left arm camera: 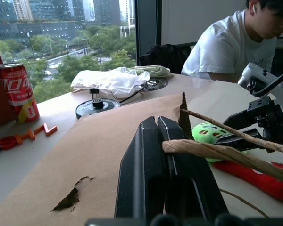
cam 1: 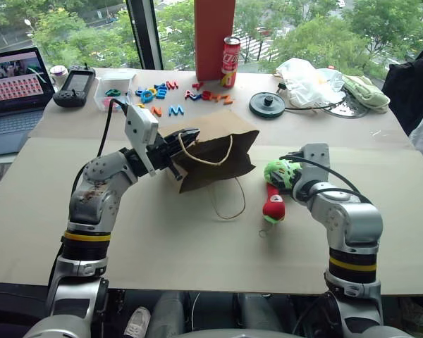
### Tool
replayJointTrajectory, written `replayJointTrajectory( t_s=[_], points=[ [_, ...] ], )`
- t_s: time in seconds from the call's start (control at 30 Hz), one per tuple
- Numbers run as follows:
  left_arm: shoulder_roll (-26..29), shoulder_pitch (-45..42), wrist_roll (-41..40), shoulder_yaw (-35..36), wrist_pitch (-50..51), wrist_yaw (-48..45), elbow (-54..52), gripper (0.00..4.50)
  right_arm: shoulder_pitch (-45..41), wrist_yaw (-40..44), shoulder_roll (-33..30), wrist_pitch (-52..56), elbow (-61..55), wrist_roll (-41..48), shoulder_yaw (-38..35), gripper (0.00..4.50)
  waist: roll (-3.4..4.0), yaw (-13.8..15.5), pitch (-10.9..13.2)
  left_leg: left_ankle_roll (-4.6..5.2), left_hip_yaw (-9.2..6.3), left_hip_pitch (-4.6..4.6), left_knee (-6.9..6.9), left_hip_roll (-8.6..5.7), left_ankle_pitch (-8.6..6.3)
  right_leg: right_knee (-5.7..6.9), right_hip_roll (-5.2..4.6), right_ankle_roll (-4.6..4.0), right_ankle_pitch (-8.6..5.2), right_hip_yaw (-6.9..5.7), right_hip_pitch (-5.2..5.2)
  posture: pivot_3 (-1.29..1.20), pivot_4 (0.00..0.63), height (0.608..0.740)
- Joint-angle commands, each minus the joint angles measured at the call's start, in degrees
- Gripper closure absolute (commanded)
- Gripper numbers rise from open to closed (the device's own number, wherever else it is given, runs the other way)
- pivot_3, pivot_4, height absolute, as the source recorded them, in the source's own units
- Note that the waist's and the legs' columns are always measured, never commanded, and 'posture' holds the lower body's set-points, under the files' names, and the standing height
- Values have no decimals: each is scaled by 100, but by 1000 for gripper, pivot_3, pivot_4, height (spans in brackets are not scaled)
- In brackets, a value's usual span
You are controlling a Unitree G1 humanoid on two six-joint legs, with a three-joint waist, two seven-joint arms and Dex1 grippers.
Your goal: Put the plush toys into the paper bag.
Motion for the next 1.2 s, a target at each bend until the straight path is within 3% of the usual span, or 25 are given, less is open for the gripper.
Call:
replayJointTrajectory(
  t_s=[0.03, 0.13, 0.37, 0.6, 0.8, 0.93, 1.2],
  points=[
    [-26, -190, -73, 102, 30, 84, -240, 4500, -87, -32, 36, -92, 137, -57, 8, 43, 0, 0, 0, 0, 0, 0, 0, 0, 0, 0, 0, 0, 0, 0, 1, 0, 150, 739],
    [-52, -226, -119, 122, 89, 143, -267, 4500, -76, -18, 37, -132, 176, -77, 38, 792, 0, 1, 0, 0, -1, 0, 0, 1, 0, 0, 0, 0, 0, 0, 1, 0, 150, 739],
    [-61, -200, -141, 142, 164, 191, -326, 4500, -44, 62, 26, -194, 201, -75, 140, 3052, 0, -14, 0, 0, -1, 1, 0, 2, 0, 1, 2, 0, 0, 0, 1, 0, 150, 739],
    [-66, -232, -139, 154, 200, 193, -283, 4500, -112, 100, -68, -479, -30, -8, -145, 3052, 0, -7, 0, 0, -1, 1, 0, 1, 0, 0, 1, 0, 0, 0, 0, 0, 150, 739],
    [-70, -262, -125, 144, 203, 180, -230, 4500, -210, 579, -507, -306, -774, 439, -618, 3052, 5, 15, 3, 0, -2, -5, -1, 1, 0, -3, -1, 0, 0, -2, -2, 0, 150, 739],
    [-71, -281, -99, 126, 182, 149, -168, 4500, -358, 983, -859, 26, -1383, 943, -1023, 3052, 5, 15, 3, 1, -4, -9, -3, 1, -1, -7, -1, 1, 0, -2, -4, 0, 150, 739],
    [-90, -324, -96, 113, 189, 125, -103, 4500, -300, 2177, -1550, 1043, -2559, 2472, -1011, 3052, 5, 8, 3, 1, -7, -7, -4, 3, -1, -6, 1, 0, 0, -1, -4, 0, 150, 739]
  ],
)
